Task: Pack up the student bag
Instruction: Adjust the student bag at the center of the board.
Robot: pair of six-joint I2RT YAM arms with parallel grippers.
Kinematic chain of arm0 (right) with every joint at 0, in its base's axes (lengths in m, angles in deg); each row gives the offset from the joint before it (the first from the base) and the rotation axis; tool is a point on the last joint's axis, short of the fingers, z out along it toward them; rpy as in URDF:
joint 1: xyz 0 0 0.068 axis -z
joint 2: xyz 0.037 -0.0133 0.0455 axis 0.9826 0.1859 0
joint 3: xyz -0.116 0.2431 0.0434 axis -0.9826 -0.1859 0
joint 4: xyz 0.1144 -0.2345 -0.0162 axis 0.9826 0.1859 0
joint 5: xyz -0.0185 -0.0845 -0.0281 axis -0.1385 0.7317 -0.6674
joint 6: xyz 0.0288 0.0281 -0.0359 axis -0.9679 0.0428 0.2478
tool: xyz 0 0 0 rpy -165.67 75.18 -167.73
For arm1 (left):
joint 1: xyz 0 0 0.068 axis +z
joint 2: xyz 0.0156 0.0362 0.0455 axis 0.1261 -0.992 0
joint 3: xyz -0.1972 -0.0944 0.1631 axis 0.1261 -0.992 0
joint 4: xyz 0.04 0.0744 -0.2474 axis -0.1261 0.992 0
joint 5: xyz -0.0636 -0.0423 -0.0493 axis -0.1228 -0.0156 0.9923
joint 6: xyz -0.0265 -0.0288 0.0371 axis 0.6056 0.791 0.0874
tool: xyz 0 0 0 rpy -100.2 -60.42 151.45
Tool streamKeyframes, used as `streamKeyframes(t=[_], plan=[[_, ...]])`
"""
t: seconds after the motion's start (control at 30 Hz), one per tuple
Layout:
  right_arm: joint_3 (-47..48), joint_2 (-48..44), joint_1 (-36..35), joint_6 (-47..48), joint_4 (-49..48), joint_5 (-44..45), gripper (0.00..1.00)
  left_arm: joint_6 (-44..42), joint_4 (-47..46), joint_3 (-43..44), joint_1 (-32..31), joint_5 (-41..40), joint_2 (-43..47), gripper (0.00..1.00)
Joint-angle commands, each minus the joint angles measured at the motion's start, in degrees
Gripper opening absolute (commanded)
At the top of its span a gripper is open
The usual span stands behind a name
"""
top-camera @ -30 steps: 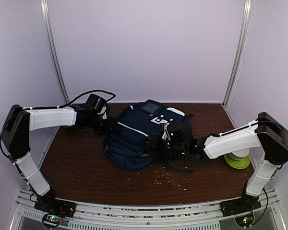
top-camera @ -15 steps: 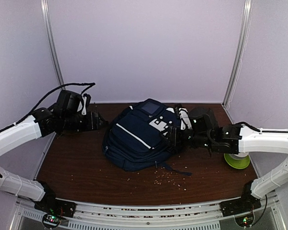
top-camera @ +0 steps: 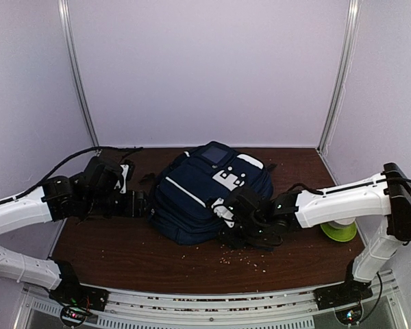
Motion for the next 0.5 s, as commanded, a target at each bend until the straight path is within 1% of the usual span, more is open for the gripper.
streamKeyframes(t=[0.0, 0.2, 0.47], plan=[[4.03, 2.55, -0.39, 4.01, 0.82, 6.02, 0.56, 2.31, 0.95, -1.31, -0.06, -2.29, 2.58, 0.71], [6.12, 6.37, -0.40, 6.38, 1.06, 9.92, 0.54, 2.49, 2.07, -1.83, -0.04, -2.77, 3.79, 0.71], [8.53, 10.06, -0.33, 7.73, 2.56, 8.76, 0.47, 2.76, 2.05, -2.54, -0.10, -2.58, 3.38, 0.71]])
